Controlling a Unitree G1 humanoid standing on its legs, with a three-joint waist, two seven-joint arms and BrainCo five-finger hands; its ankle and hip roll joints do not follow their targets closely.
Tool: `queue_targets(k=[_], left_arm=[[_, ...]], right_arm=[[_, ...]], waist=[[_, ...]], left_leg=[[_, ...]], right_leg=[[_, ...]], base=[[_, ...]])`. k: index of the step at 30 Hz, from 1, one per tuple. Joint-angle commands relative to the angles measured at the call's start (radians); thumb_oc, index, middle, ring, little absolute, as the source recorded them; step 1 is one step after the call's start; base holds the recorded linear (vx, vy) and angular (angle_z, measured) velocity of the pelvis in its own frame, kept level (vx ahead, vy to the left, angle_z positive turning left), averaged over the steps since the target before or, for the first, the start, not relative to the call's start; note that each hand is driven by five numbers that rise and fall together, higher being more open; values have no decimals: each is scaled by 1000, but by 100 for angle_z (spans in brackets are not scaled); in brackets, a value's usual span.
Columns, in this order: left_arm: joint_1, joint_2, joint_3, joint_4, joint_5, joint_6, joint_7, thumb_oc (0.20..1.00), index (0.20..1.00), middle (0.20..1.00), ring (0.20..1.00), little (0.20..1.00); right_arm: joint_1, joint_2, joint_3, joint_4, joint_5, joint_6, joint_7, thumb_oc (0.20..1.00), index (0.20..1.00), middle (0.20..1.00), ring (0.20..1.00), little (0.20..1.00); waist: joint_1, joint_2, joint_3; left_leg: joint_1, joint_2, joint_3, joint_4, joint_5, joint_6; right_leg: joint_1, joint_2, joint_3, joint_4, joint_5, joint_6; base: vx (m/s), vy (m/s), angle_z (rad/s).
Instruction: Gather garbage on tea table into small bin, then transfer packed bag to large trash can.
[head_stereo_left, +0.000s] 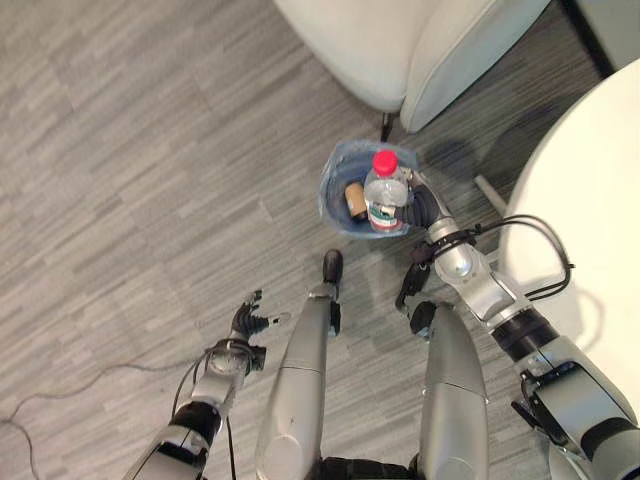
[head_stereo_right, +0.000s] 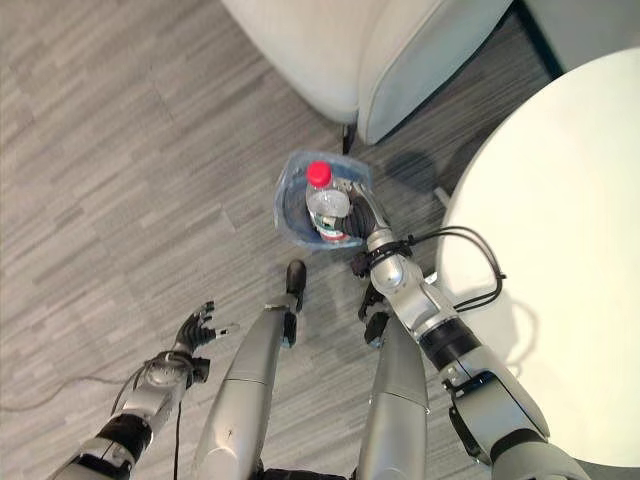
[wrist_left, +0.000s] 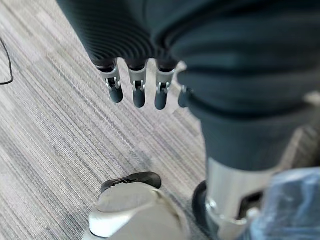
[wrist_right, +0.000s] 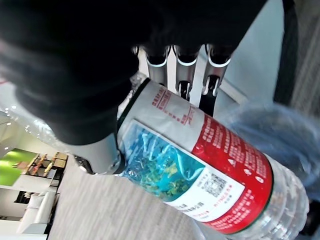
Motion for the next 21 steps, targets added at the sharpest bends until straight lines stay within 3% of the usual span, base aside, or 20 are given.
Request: queue_targets(k=[1, 6, 11, 12, 13, 14, 21], left_arm=[[98, 27, -16, -23, -32, -31, 36, 1000, 1000, 1000, 1000, 1000], [34, 66, -78, -36, -54, -45, 32, 1000, 1000, 1000, 1000, 1000], [2, 79, -126, -56, -76, -56, 31, 1000, 1000, 1000, 1000, 1000], [-4, 78, -132, -57, -76, -56, 32, 1000, 1000, 1000, 1000, 1000], [-7, 77, -136, -57, -72, -58, 34, 1000, 1000, 1000, 1000, 1000], [-8, 76, -140, -67, -67, -57, 36, 1000, 1000, 1000, 1000, 1000], [15, 48, -100, -75, -34, -48, 45, 1000, 1000, 1000, 1000, 1000]], right_arm=[[36, 24, 15, -45, -3, -39, -62, 200, 200, 200, 200, 200], [-176, 10, 42, 186, 59, -17, -94, 200, 200, 200, 200, 200], [-307, -30, 79, 380, 104, -1, -103, 200, 200, 200, 200, 200], [-319, -35, 88, 404, 101, 2, -107, 266, 266, 266, 266, 266], [-325, -39, 95, 420, 103, 4, -107, 576, 576, 576, 576, 576], [-325, -48, 93, 432, 107, 7, -112, 1000, 1000, 1000, 1000, 1000], [-190, -103, 98, 307, -35, 18, -122, 1000, 1000, 1000, 1000, 1000]], waist=[[-2, 5, -150], [25, 10, -167], [42, 16, -196], [42, 17, -198], [43, 17, -201], [42, 17, -202], [12, 2, -201]], left_leg=[[-12, -29, 79, 3, -69, 40], [-250, -44, 67, 143, -90, 41], [-338, -68, 69, 158, -95, 53], [-344, -71, 68, 159, -95, 56], [-347, -75, 69, 159, -97, 58], [-349, -78, 71, 158, -99, 62], [-312, -76, 73, 117, -99, 68]], right_leg=[[11, 36, 76, -60, -74, 75], [-217, -16, 95, 98, -127, 55], [-307, -41, 113, 132, -144, 55], [-314, -42, 115, 137, -146, 54], [-318, -42, 116, 138, -148, 54], [-320, -42, 119, 140, -150, 54], [-292, -27, 118, 103, -130, 68]], base=[[-19, -11, 20], [44, -21, 29], [89, 6, 25], [58, 16, 3], [54, 28, 1], [66, 42, 2], [10, 4, -3]])
